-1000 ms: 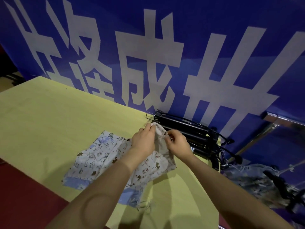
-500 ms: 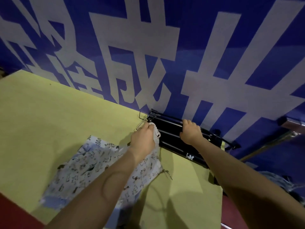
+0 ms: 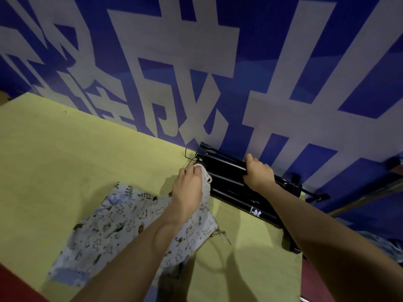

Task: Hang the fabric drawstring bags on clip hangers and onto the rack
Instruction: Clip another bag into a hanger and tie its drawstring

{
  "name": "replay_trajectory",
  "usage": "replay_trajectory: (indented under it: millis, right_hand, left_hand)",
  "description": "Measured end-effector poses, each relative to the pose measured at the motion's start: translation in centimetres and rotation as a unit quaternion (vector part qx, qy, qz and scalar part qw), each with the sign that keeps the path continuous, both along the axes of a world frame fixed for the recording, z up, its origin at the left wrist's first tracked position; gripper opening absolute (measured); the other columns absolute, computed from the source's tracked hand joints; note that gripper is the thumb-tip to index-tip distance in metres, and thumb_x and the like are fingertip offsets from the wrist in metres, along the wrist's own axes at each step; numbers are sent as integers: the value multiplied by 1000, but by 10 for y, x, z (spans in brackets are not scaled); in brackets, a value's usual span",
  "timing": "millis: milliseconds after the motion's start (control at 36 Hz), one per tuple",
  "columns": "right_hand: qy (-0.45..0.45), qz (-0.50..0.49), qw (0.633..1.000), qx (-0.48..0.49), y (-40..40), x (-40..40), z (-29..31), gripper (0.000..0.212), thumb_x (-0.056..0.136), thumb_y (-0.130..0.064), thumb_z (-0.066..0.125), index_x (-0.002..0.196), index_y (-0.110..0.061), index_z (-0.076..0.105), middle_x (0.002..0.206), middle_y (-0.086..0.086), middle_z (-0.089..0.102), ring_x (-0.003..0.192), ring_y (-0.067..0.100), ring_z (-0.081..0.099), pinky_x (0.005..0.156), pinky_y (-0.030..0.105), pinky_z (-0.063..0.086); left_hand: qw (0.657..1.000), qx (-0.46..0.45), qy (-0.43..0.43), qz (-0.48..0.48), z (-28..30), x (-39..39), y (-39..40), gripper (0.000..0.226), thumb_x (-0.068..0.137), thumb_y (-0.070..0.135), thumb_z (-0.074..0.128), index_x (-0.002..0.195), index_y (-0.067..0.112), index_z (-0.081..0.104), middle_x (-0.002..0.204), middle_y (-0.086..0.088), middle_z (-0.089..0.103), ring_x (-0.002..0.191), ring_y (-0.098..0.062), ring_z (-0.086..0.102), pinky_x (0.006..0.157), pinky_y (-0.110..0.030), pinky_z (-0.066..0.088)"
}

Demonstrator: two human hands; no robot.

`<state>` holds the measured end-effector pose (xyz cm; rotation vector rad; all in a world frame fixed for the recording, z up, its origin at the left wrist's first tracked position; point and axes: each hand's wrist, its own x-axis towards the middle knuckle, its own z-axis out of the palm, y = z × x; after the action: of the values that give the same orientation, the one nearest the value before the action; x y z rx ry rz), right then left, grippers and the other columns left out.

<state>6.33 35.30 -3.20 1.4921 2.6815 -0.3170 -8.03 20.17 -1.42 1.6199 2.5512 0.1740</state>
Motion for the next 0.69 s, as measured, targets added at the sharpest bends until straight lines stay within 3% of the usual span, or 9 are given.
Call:
replay_trajectory:
  millis: [306,472,556,694]
  right_hand:
    - [45,-2,995,93,-42,5,57,50,79,-25,66,119,-10,39,115,10,50,97,31,55,63,34,40]
    - [82,-13,990,118,-79,24,78,44,79,-27,61,112,-13,35,92,8,59,75,29,58,56,32,37]
    - [89,-10,985,145,-96,33,85,41,80,-29,60,110,-14,36,89,6,60,72,28,59,54,31,39]
    - [142,-27,977,158,-125,45,99,36,80,-27,59,107,-15,38,90,4,59,74,29,60,56,33,44]
  left_hand:
    - [998,53,-25,-5,25,10,-32,52,90,-1,44,139,10,34,131,-9,44,114,-24,48,89,-29,42]
    - [994,85,-61,5,44,14,-62,47,93,12,51,138,13,37,130,-7,42,111,-24,52,77,-31,43]
    - [989,114,-96,18,50,16,-76,45,91,8,51,134,10,37,129,-9,44,110,-26,52,75,-32,44]
    - [973,176,-147,24,60,21,-97,73,88,-4,49,147,10,10,133,-12,42,90,-25,56,61,-28,40]
